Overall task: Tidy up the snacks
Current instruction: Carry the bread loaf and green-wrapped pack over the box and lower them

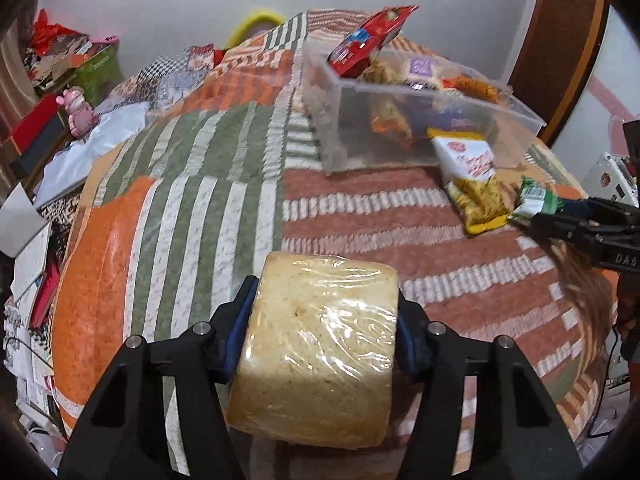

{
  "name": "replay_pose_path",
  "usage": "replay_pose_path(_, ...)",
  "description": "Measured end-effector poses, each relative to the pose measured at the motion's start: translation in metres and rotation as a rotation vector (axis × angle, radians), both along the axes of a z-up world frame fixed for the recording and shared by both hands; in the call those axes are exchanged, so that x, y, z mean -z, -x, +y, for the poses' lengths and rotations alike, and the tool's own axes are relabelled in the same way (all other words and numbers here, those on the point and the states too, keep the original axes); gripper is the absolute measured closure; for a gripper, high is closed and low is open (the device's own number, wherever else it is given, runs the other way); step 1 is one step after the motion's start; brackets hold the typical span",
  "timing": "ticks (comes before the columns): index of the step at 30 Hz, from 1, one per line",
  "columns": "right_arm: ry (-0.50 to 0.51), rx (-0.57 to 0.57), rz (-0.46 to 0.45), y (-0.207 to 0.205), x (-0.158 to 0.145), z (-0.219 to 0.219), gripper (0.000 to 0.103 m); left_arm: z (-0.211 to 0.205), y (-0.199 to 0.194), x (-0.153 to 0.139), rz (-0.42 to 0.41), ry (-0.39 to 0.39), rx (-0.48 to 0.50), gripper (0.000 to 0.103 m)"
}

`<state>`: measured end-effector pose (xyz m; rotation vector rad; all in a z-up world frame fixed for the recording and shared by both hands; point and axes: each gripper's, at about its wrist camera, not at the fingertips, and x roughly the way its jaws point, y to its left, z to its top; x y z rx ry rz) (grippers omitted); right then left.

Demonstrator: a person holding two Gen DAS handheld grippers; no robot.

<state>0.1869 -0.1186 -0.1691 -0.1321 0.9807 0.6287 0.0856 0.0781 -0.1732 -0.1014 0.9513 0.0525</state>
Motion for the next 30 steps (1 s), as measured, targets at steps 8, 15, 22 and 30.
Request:
replay_pose_path(8, -0.052, 0.016, -0.033, -0.001, -0.021, -0.007, 0.048, -0.016, -0.016, -0.034, -0.081, 0.014, 0.04, 0.047)
replay_pose_path(15, -0.109, 0.022, -0.098, -0.009, -0.052, -0.008, 0.048, -0.03, -0.043, -0.06, -0.137, 0.036, 0.064, 0.048)
replay_pose_path(22, -0.148, 0.045, -0.139, -0.027, -0.07, -0.008, 0.048, -0.045, -0.073, -0.079, -0.185, 0.049, 0.091, 0.048)
replay_pose_path(30, -0.184, 0.081, -0.175, -0.052, -0.085, -0.008, 0.048, -0.057, -0.116, -0.097, -0.232, 0.044, 0.1, 0.048)
